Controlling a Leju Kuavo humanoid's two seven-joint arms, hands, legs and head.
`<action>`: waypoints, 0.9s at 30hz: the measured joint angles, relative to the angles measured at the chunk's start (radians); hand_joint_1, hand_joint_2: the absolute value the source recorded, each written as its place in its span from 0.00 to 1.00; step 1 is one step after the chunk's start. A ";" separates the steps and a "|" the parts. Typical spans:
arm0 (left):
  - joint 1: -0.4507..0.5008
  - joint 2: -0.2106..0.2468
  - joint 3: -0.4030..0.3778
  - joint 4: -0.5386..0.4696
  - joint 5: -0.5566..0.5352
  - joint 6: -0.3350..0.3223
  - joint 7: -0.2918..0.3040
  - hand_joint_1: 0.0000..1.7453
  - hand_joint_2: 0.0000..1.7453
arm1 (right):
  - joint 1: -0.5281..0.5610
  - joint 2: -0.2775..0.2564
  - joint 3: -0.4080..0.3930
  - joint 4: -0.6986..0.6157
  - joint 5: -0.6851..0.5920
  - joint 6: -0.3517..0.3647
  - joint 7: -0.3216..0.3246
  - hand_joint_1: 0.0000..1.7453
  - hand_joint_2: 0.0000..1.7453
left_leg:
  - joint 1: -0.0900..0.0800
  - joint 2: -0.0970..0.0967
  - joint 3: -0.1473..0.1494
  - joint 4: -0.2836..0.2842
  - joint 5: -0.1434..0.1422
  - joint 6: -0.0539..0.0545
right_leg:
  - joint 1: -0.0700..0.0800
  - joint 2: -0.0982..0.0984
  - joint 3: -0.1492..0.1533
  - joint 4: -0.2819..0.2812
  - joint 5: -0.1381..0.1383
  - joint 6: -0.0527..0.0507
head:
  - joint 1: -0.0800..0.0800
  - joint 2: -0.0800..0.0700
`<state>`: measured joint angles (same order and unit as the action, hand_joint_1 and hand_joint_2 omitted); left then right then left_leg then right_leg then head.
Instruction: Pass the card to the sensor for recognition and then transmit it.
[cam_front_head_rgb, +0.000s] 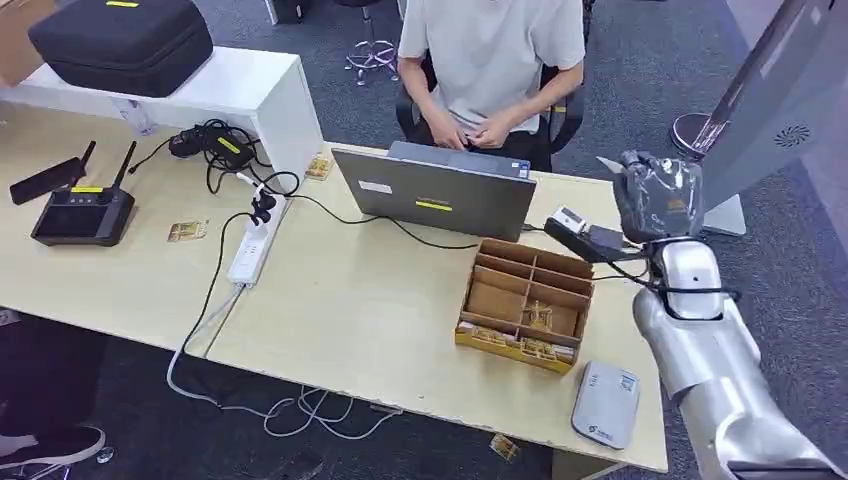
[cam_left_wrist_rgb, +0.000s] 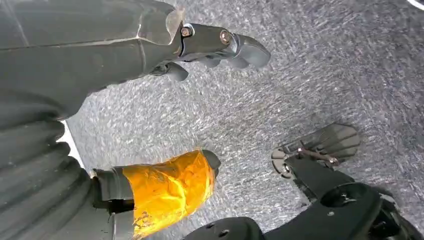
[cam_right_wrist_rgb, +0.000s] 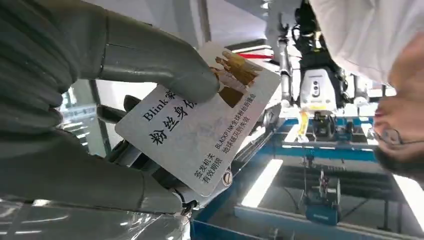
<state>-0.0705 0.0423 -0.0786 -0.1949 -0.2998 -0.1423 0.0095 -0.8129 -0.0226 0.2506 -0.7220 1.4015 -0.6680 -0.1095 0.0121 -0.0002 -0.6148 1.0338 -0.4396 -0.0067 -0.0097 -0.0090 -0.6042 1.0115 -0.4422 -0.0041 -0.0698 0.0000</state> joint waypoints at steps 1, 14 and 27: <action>0.004 0.000 0.007 0.001 0.005 0.001 0.000 0.00 1.00 | 0.047 -0.014 -0.005 -0.060 -0.020 -0.002 -0.011 1.00 1.00 | 0.000 0.000 0.000 0.000 0.000 0.000 | 0.000 0.000 0.000 0.000 0.000 0.001 | 0.000 0.000; 0.030 0.003 0.064 0.002 0.039 0.006 0.001 0.00 1.00 | 0.563 -0.100 -0.129 -0.596 -0.127 -0.008 -0.100 1.00 1.00 | 0.000 0.000 -0.001 0.000 -0.006 0.000 | 0.000 0.000 0.000 -0.001 -0.003 0.000 | 0.000 0.000; 0.032 0.004 0.095 0.002 0.041 0.008 0.001 0.00 1.00 | 0.706 -0.088 -0.150 -0.640 -0.110 -0.012 -0.133 1.00 1.00 | 0.000 0.000 0.000 0.000 -0.005 0.000 | 0.000 0.000 0.000 -0.001 -0.003 0.000 | 0.000 0.000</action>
<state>-0.0389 0.0462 0.0168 -0.1934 -0.2590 -0.1347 0.0107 -0.1070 -0.1110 0.1003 -1.3618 1.2913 -0.6802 -0.2430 0.0119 0.0002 -0.6152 1.0334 -0.4451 -0.0064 -0.0097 -0.0088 -0.6040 1.0108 -0.4455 -0.0040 -0.0698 0.0000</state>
